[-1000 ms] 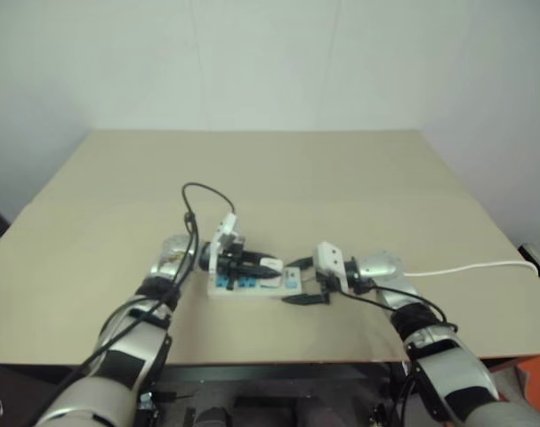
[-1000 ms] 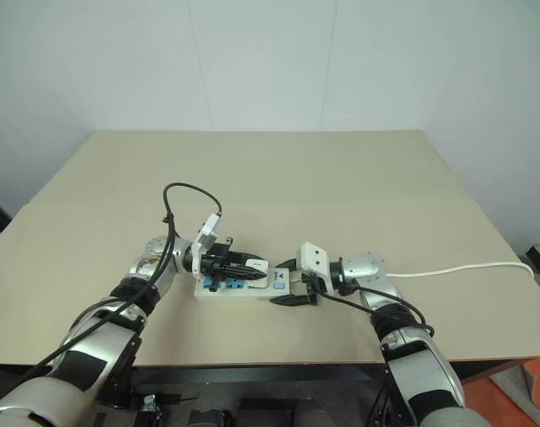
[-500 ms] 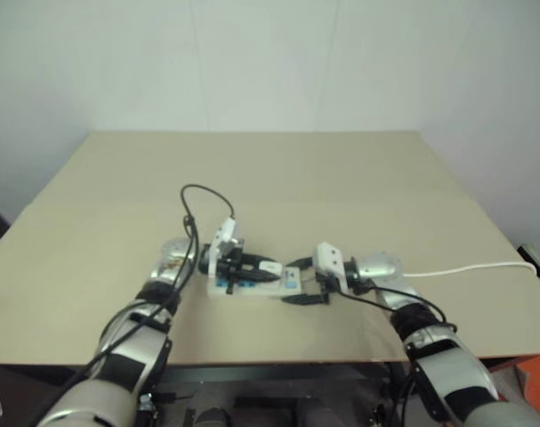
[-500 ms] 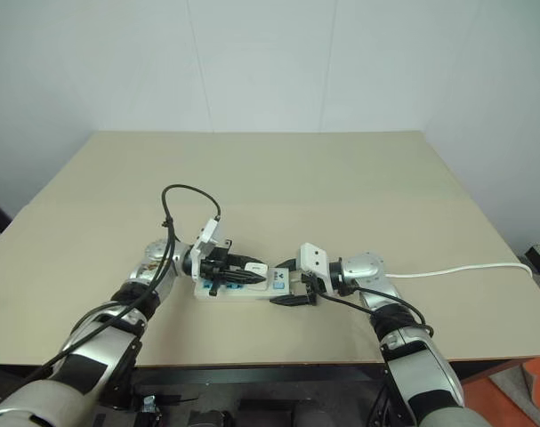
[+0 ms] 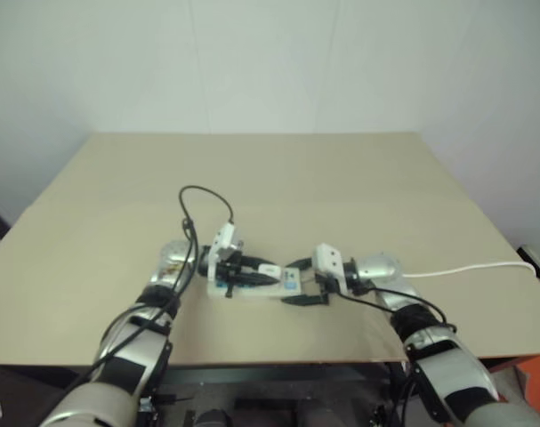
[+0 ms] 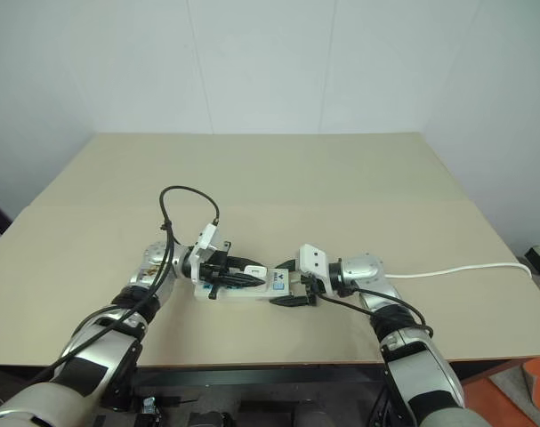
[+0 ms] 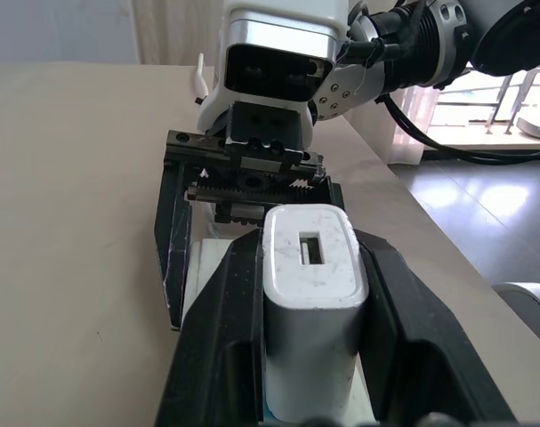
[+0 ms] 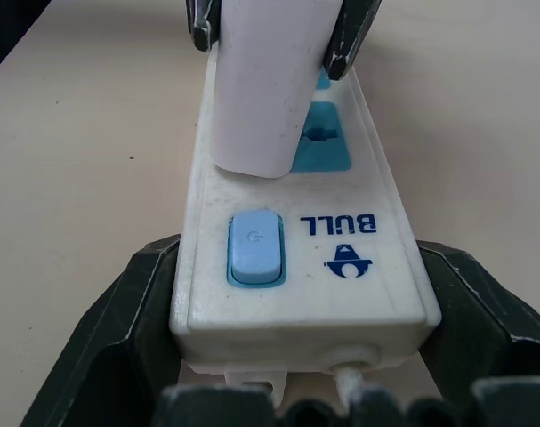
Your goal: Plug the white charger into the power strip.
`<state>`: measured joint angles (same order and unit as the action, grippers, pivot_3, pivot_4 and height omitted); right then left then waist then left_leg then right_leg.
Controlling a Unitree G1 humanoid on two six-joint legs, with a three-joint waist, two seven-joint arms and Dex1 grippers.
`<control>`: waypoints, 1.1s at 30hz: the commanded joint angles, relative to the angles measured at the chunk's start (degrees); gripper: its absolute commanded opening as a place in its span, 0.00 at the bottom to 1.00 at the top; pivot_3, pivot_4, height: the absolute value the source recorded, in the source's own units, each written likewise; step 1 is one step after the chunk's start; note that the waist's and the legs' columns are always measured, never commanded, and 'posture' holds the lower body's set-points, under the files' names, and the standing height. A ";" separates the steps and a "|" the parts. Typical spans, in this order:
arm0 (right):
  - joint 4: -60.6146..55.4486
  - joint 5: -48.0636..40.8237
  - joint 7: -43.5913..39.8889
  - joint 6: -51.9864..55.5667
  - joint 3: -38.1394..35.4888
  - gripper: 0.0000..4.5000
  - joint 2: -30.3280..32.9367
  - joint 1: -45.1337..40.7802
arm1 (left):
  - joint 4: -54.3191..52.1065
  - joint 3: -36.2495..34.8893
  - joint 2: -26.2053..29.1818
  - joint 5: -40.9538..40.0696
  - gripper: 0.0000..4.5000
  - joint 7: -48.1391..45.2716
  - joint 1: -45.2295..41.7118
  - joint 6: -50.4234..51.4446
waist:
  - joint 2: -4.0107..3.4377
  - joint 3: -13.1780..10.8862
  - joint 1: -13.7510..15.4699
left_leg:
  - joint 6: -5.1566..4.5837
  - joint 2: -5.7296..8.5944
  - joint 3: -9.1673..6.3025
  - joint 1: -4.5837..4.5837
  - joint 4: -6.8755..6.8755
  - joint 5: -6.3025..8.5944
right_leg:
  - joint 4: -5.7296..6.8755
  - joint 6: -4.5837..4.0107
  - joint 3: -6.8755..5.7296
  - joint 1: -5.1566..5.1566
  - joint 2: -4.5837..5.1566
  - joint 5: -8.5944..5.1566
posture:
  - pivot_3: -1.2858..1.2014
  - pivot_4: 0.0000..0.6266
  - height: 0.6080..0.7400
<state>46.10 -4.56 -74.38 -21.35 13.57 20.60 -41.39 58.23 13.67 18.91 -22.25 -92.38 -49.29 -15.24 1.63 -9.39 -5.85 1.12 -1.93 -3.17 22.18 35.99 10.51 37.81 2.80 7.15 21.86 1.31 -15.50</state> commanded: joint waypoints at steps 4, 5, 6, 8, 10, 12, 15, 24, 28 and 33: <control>1.01 2.99 1.13 -0.19 0.74 0.76 1.77 1.22 | 5.85 0.62 1.98 7.61 0.23 -0.12 2.68 -2.68 | -0.02 0.02 -0.02 | 0.01 -0.01 -0.01 -0.38 -0.07 0.01 | -0.18 -0.01 -0.03 -0.45 0.00 -0.02 | 0.52 0.24 1.00; 1.03 2.93 1.14 -0.04 0.68 0.76 1.76 1.24 | 5.63 1.06 2.22 7.43 0.23 -0.12 3.05 -2.74 | -0.02 0.02 -0.03 | 0.01 -0.02 -0.02 -0.52 -0.09 0.01 | -0.23 -0.02 -0.04 -0.57 0.01 -0.02 | 0.52 0.24 1.00; 1.06 2.87 1.16 0.07 0.64 0.76 1.75 1.24 | 5.47 1.34 2.38 7.32 0.23 -0.12 3.32 -2.76 | -0.02 0.03 -0.04 | 0.01 -0.02 -0.01 -0.62 -0.10 0.01 | -0.25 -0.04 -0.03 -0.66 0.01 -0.04 | 0.52 0.24 1.00; 1.11 2.83 1.22 0.11 0.64 0.76 1.74 1.24 | 5.56 1.26 2.41 7.45 0.23 -0.12 3.49 -2.70 | -0.03 0.06 -0.04 | 0.01 -0.02 -0.02 -0.72 -0.13 0.02 | -0.25 -0.06 -0.03 -0.72 0.01 -0.06 | 0.52 0.24 1.00; 1.29 3.00 1.42 -0.02 0.76 0.76 1.72 1.21 | 6.05 0.40 2.15 7.64 0.23 -0.12 3.39 -1.86 | -0.06 0.09 -0.05 | 0.01 -0.02 -0.01 -0.73 -0.15 0.02 | -0.25 -0.08 -0.03 -0.73 0.01 -0.07 | 0.52 0.24 1.00; 1.37 3.07 1.50 -0.07 0.84 0.76 1.72 1.18 | 6.29 0.00 2.07 8.00 0.23 -0.12 3.30 -1.32 | -0.06 0.10 -0.05 | 0.01 -0.02 -0.01 -0.73 -0.16 0.02 | -0.26 -0.07 -0.03 -0.73 0.01 -0.07 | 0.52 0.24 1.00; 1.39 3.12 1.57 0.05 0.97 0.76 1.68 1.13 | 6.65 -0.07 1.99 8.85 0.31 0.10 2.81 0.56 | -0.07 0.14 -0.06 | 0.01 -0.02 -0.01 -0.77 -0.17 0.02 | -0.26 -0.07 -0.03 -0.75 0.01 -0.07 | 0.52 0.24 1.00; 1.70 3.39 2.03 0.18 1.10 0.76 1.77 1.05 | 6.88 -3.80 1.37 10.68 0.93 0.42 2.20 0.12 | -0.21 0.24 -0.31 | 0.01 0.00 -0.02 -0.80 -0.21 0.02 | -0.31 -0.09 -0.03 -0.79 0.03 -0.10 | 0.52 0.24 1.00; 1.93 3.83 2.45 0.05 1.29 0.76 1.87 1.00 | 5.78 -4.98 1.78 9.92 1.00 -0.12 1.47 0.42 | -0.21 0.24 -0.31 | 0.01 0.00 -0.01 -0.80 -0.21 0.02 | -0.31 -0.09 -0.02 -0.79 0.04 -0.10 | 0.52 0.24 1.00; 1.40 1.80 4.29 3.70 -0.64 0.76 0.95 0.20 | -4.01 0.89 7.42 2.95 1.00 -0.12 2.42 2.86 | -0.19 0.19 -0.60 | 0.01 -0.01 -0.02 -0.75 -0.23 0.02 | -0.30 -0.09 0.00 -0.72 0.04 -0.10 | 0.52 0.24 1.00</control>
<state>46.00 -3.71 -72.83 -20.66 14.47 20.41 -41.38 56.47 12.66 24.10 -17.24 -92.34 -47.91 -13.65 1.44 -9.20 -6.45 1.14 -1.95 -3.19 21.50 35.76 10.54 37.51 2.72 7.15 21.19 1.34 -15.60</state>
